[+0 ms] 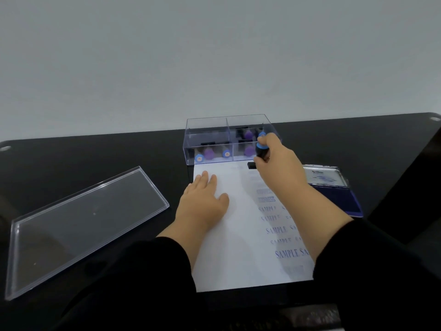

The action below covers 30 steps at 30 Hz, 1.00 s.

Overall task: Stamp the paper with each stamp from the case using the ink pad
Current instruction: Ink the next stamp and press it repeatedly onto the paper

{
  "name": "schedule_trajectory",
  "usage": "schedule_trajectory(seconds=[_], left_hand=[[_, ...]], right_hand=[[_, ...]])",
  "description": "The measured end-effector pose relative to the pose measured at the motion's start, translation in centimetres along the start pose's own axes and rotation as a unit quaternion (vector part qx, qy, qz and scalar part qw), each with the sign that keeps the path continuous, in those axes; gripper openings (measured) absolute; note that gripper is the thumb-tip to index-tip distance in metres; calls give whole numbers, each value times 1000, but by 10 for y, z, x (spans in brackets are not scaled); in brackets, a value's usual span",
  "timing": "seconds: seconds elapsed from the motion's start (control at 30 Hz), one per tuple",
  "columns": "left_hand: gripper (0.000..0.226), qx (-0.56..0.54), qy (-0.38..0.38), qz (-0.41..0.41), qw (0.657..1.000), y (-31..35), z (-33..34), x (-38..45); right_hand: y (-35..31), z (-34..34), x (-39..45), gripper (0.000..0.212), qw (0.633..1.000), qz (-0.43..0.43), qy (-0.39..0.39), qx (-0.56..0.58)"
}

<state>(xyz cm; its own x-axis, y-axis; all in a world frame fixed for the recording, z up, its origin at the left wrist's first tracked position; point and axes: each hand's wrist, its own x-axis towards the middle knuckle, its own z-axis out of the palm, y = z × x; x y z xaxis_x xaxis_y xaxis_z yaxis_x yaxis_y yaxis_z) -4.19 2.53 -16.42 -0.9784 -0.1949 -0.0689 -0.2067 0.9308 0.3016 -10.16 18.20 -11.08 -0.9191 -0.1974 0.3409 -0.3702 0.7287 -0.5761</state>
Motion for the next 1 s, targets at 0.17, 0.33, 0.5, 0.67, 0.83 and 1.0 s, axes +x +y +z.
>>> schedule_trajectory(seconds=[0.17,0.33,0.5,0.67,0.83,1.0], left_hand=[[61,1,-2,-2,1000,0,1,2],[62,9,-4,-3,1000,0,1,4],[62,17,-7,-3,1000,1,0,4],[61,18,-11,-5,1000,1,-1,3],[61,25,-18,-7,1000,1,-2,4],[62,21,-18,-7,1000,1,-3,3]], right_hand=[[-2,24,16,34,1000,-12,-12,19],[2,44,18,33,1000,-15,-20,6],[2,48,19,35,999,-18,-28,0],[0,50,17,35,999,-24,-37,1],[-1,51,16,37,999,-23,-47,-14],[-3,52,15,36,999,-18,-46,-16]])
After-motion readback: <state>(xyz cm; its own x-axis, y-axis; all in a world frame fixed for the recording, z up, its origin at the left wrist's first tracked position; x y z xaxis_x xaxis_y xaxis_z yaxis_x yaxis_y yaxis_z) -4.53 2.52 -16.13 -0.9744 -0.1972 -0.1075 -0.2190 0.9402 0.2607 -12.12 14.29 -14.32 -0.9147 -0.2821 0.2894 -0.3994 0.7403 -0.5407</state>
